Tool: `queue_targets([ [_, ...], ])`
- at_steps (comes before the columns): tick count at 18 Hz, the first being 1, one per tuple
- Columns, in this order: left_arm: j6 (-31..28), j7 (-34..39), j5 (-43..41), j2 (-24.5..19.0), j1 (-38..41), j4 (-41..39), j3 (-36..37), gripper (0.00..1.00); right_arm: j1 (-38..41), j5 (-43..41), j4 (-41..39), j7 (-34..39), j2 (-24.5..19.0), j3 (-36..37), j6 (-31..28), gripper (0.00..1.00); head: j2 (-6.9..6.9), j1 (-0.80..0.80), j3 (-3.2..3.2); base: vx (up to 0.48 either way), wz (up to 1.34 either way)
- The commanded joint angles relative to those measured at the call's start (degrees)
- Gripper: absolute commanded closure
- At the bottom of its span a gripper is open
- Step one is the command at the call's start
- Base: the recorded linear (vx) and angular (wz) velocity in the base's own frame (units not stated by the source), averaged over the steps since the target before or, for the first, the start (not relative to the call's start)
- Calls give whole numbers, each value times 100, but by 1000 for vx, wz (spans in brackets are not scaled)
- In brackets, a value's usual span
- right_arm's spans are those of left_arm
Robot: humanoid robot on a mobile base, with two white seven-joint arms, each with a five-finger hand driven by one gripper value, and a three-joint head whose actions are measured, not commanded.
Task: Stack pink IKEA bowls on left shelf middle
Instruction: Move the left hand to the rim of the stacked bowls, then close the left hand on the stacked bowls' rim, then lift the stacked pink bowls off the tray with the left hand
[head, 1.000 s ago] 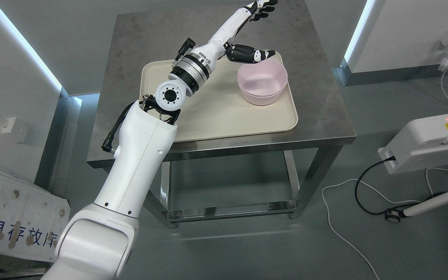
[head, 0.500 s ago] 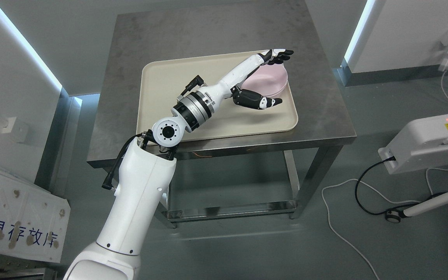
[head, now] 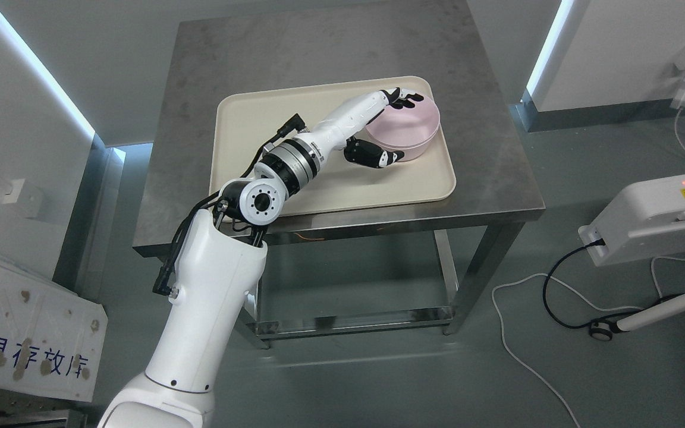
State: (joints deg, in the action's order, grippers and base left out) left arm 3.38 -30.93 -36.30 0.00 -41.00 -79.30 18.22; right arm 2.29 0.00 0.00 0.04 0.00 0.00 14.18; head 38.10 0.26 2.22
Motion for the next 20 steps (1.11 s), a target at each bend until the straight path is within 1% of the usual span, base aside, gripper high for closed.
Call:
queue_targets([
  [1, 31, -377, -956, -100, -128, 89, 163, 44, 0, -9, -100, -4, 100, 26, -3, 0, 0, 0, 0, 0, 0],
  [3, 84, -405, -1010, -100, -181, 309, 427, 44, 0, -9, -100, -4, 100, 26, -3, 0, 0, 0, 0, 0, 0],
  [5, 93, -405, -1045, -100, -216, 433, 516, 44, 0, -9, -100, -4, 100, 26, -3, 0, 0, 0, 0, 0, 0],
  [8, 110, -352, -1054, -100, -313, 626, 525, 50, 0, -9, -100, -4, 100, 26, -3, 0, 0, 0, 0, 0, 0],
  [10, 163, -352, -1054, -100, -313, 731, 533, 56, 0, -9, -100, -4, 100, 26, -3, 0, 0, 0, 0, 0, 0],
  [13, 540, -352, -1054, -100, -313, 864, 393, 77, 0, -9, -100, -4, 100, 26, -3, 0, 0, 0, 0, 0, 0],
  [17, 857, -352, -1046, -100, -304, 890, 42, 90, 0, -9, -100, -4, 100, 26, -3, 0, 0, 0, 0, 0, 0],
  [20, 1137, -265, -1019, -100, -304, 856, -440, 93, 0, -9, -100, -4, 100, 26, -3, 0, 0, 0, 0, 0, 0],
])
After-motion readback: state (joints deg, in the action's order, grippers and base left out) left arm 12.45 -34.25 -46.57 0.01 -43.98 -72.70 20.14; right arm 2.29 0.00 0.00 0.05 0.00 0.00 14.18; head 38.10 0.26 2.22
